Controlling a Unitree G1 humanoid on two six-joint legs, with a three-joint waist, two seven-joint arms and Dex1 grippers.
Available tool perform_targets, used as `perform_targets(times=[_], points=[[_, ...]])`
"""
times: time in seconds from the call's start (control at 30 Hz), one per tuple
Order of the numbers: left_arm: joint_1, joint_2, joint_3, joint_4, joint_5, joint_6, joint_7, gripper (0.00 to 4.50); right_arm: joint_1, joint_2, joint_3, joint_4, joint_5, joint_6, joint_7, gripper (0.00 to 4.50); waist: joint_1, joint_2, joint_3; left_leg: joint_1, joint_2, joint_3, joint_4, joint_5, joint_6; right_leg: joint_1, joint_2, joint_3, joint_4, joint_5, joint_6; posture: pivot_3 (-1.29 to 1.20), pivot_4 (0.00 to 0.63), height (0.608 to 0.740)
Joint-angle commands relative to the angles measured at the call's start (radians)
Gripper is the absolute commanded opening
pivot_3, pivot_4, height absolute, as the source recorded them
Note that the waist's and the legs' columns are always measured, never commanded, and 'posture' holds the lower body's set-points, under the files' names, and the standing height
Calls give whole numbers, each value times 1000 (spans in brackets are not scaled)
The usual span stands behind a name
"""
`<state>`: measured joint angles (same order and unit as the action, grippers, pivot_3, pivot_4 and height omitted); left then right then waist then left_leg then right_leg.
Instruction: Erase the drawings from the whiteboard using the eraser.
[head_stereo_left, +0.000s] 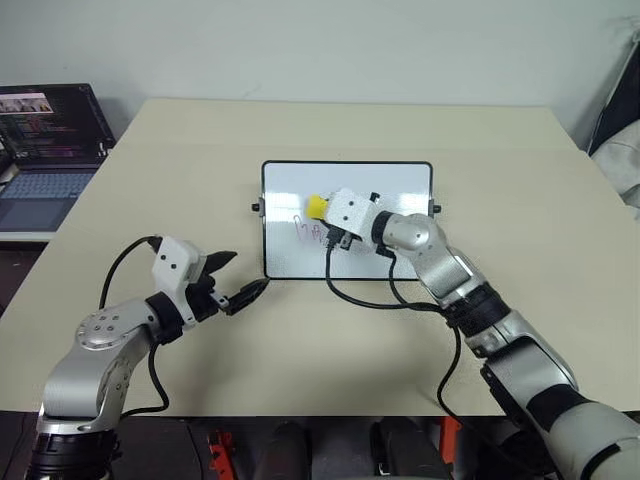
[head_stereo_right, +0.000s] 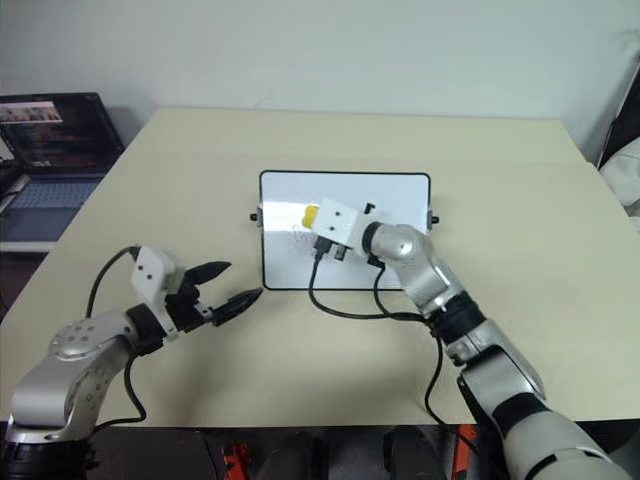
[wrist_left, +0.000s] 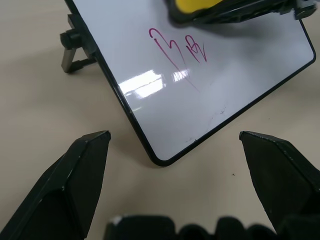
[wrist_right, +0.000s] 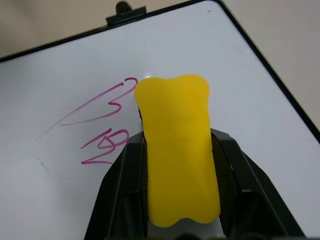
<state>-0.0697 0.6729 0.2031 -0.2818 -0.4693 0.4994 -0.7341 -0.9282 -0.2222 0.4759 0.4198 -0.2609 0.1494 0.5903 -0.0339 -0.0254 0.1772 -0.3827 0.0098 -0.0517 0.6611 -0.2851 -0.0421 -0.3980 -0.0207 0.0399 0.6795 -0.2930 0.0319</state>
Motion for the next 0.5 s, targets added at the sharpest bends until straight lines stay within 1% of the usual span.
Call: perform_targets(times=[0.03, 0.13, 0.2, 0.37, 0.43, 0.5], points=[[-19, 3, -5, -12, 3, -18, -10, 4500, -42, 5, 41, 59, -25, -38, 95, 1301, -1, 0, 0, 0, 0, 0, 0, 0, 0, 0, 0, 0, 0, 0, 0, 0, 150, 740], [-25, -3, -11, -10, 6, -23, -10, 4500, -44, -16, 79, 101, -56, -74, 164, 1301, 0, 0, 0, 0, 0, 0, 0, 0, 0, 0, 0, 0, 0, 0, 0, 0, 150, 740], [-27, -5, -13, -9, 7, -27, -9, 4500, -48, -20, 83, 122, -70, -105, 170, 1301, 0, 0, 0, 1, 0, 0, 1, 0, 0, 0, 0, 0, 1, 0, 0, 0, 150, 740], [-19, -8, -17, -9, 9, -37, -12, 4500, -154, 34, 22, 265, -103, -190, -34, 1301, -2, 0, 0, 2, 1, 0, 1, 0, 0, 1, 0, 0, 2, 2, -3, 0, 150, 740], [-17, -9, -21, -11, 10, -39, -14, 4500, -185, 46, 24, 316, -110, -212, -52, 1301, -4, 0, 0, 3, 1, -1, 1, 1, -2, 1, 1, 0, 3, 4, -4, 0, 150, 740], [-17, -12, -23, -12, 9, -40, -14, 4500, -188, 51, 51, 353, -119, -220, -9, 1301, -2, 0, 0, 3, 1, -2, 1, 2, -3, 1, 1, -1, 3, 4, -4, 0, 150, 740]])
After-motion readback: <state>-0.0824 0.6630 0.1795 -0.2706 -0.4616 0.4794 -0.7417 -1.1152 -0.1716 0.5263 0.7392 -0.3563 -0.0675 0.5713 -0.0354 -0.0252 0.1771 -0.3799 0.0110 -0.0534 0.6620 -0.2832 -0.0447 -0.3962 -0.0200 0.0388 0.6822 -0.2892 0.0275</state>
